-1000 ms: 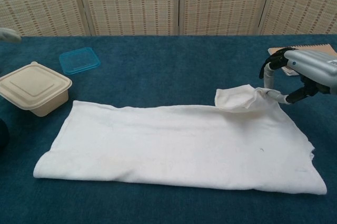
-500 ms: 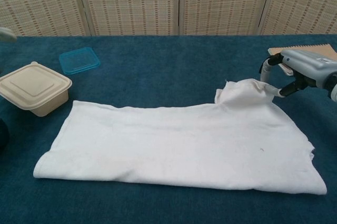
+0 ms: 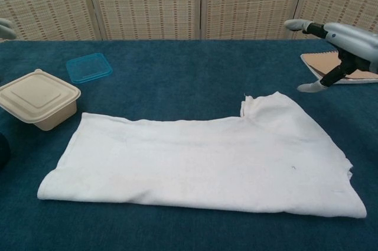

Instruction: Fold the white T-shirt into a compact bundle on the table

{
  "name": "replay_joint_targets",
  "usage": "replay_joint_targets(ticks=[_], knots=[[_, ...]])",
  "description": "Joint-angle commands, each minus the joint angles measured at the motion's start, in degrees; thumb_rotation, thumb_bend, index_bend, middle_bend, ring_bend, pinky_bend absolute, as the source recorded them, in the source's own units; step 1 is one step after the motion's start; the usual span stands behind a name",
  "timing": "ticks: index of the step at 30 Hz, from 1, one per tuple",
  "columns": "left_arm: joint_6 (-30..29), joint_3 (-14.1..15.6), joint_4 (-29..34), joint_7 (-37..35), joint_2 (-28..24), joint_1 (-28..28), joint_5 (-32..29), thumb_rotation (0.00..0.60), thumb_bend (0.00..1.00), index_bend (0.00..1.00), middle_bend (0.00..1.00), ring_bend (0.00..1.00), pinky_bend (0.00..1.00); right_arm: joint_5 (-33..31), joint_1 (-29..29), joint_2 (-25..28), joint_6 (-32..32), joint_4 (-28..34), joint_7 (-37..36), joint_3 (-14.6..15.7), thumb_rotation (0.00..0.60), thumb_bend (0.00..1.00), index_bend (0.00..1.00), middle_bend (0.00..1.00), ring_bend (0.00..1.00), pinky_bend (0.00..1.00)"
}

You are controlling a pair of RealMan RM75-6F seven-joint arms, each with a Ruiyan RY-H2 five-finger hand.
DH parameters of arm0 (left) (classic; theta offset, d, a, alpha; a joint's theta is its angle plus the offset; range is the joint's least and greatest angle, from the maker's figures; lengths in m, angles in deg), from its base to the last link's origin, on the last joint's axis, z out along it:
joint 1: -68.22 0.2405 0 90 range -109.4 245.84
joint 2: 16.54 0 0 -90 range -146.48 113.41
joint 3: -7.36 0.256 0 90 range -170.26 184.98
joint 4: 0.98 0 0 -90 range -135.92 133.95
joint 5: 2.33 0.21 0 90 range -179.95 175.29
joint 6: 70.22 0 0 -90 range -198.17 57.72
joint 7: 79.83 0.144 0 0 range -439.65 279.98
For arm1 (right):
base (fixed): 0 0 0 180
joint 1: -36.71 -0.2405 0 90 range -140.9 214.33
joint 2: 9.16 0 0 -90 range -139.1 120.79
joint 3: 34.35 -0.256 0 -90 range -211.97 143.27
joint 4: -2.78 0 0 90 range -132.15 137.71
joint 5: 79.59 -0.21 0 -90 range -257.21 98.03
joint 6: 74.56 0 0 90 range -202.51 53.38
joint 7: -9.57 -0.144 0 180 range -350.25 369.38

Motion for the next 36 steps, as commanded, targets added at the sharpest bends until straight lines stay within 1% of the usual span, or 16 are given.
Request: replay_joint_targets(ticks=[1,3,5,8,11,14,17,20,23,26,32,36], knots=[[1.04,1.63,-6.96,-4.14,-0.38,-1.78,6.38,0.600,0.36,0.27,0.17,0.19,0.21,2.41,3.47,9.26,-4.69,11.15,0.82,1.00,0.600,0.07,0.00,0.08,0.03,0.02],[1.44,2.34,-10.54,-6.16,-0.29,-2.69,9.03,0.600,0.36,0.31,0.20,0.22,0.24,2.99,4.77,12.39,-5.97,14.43,0.64,1.51,0.600,0.07,0.00,0.09,0.03,0.02],[1.47,3.07,-14.63,-8.14,0.37,-3.71,11.93,0.600,0.36,0.33,0.22,0.22,0.24,3.66,6.27,15.66,-7.43,17.67,0.13,2.13,0.600,0.07,0.00,0.10,0.03,0.02],[2.14,4.54,-20.14,-11.61,1.09,-5.62,16.04,0.600,0.36,0.35,0.23,0.22,0.24,4.49,8.15,19.12,-9.47,21.16,-0.69,2.84,0.600,0.07,0.00,0.10,0.03,0.02],[1.66,5.32,-25.92,-13.26,2.92,-7.45,19.62,0.600,0.36,0.38,0.23,0.22,0.24,5.55,9.66,21.49,-11.17,23.74,-1.77,3.59,0.600,0.07,0.00,0.11,0.03,0.02],[-0.14,5.86,-30.54,-14.85,5.32,-8.76,22.59,0.600,0.36,0.40,0.23,0.22,0.24,6.60,10.88,22.87,-12.65,25.34,-2.47,4.27,0.600,0.07,0.00,0.11,0.03,0.02],[-1.60,6.38,-34.52,-15.73,7.79,-9.90,24.80,0.600,0.36,0.40,0.23,0.22,0.24,7.39,11.66,23.92,-13.27,26.48,-2.95,4.92,0.600,0.07,0.00,0.12,0.03,0.02],[-1.86,6.84,-37.45,-15.47,10.11,-11.35,26.51,0.600,0.35,0.37,0.21,0.19,0.21,8.08,12.26,24.51,-13.61,27.17,-3.09,5.56,0.600,0.07,0.01,0.12,0.04,0.02],[-2.17,7.15,-40.33,-15.23,12.44,-12.58,27.62,0.600,0.31,0.35,0.19,0.16,0.18,8.70,12.86,24.75,-13.98,27.69,-3.03,6.20,0.600,0.07,0.01,0.12,0.03,0.02],[-2.51,7.56,-43.63,-15.87,14.87,-13.57,28.24,0.600,0.28,0.34,0.17,0.14,0.16,9.30,13.45,24.78,-14.46,28.06,-2.82,6.74,0.600,0.07,0.02,0.12,0.03,0.02],[-3.16,8.87,-50.11,-16.51,18.75,-15.36,29.58,0.600,0.27,0.30,0.13,0.10,0.14,9.54,14.43,24.72,-15.14,28.39,-2.46,7.30,0.600,0.07,0.03,0.13,0.03,0.02],[-3.68,9.77,-53.92,-17.32,20.71,-16.01,29.82,0.600,0.27,0.30,0.13,0.10,0.13,9.29,14.96,24.64,-15.43,28.42,-2.29,7.41,0.600,0.07,0.04,0.13,0.03,0.02]])
